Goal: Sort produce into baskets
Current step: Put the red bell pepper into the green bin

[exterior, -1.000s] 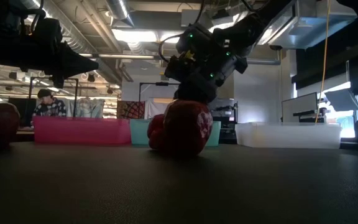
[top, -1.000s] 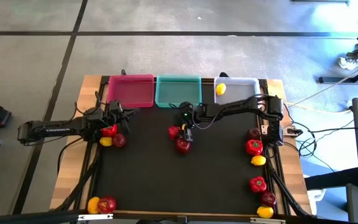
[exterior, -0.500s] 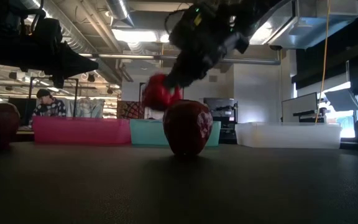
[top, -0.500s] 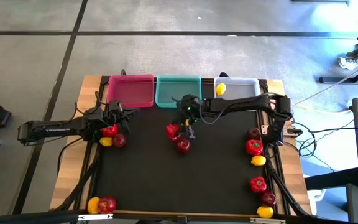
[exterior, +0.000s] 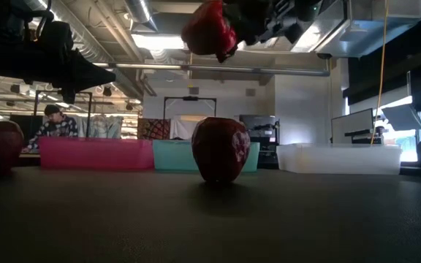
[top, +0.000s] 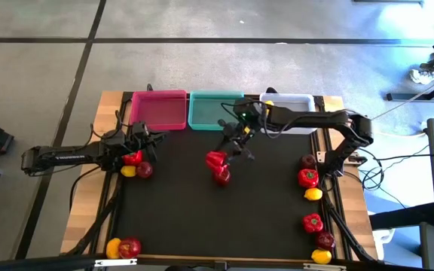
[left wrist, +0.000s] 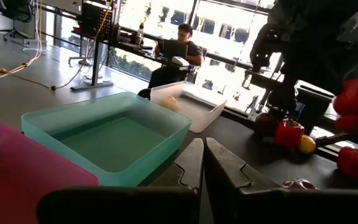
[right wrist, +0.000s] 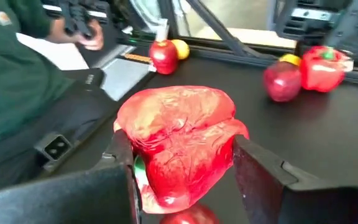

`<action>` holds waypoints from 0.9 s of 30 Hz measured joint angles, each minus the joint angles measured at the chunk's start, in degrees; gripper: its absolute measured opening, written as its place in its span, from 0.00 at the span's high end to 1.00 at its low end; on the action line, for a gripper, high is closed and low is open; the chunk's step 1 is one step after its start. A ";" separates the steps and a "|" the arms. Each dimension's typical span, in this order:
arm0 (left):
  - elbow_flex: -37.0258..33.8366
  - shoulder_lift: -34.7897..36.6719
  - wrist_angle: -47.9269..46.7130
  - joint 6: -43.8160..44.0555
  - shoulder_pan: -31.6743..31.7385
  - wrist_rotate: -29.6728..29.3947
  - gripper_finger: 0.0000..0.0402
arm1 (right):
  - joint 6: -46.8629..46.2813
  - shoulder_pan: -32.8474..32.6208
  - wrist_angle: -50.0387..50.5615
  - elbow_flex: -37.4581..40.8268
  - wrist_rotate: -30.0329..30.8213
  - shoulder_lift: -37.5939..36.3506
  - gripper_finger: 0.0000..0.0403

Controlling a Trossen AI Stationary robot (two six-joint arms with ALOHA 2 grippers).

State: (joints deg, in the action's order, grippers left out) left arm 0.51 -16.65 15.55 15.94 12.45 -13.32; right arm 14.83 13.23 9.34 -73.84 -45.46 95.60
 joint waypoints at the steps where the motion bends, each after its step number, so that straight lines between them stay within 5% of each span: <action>1: 0.00 -0.01 0.01 0.00 -0.01 0.00 0.97 | 0.01 -0.02 0.20 0.00 2.58 0.00 0.63; 9: 0.00 -0.02 0.02 0.09 -0.02 0.00 0.97 | 5.50 4.20 5.35 0.00 32.13 0.00 0.63; 13: 0.00 -0.02 0.04 0.17 0.00 0.00 0.97 | 7.17 8.61 6.45 0.00 40.29 0.00 0.63; 27: 0.00 0.00 0.05 0.17 -0.01 0.00 0.97 | 6.35 21.32 7.45 0.00 39.88 0.15 0.63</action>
State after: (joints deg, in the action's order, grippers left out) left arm 0.51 -16.65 15.60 16.12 12.43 -13.32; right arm 21.18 34.56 16.78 -73.84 -5.58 95.74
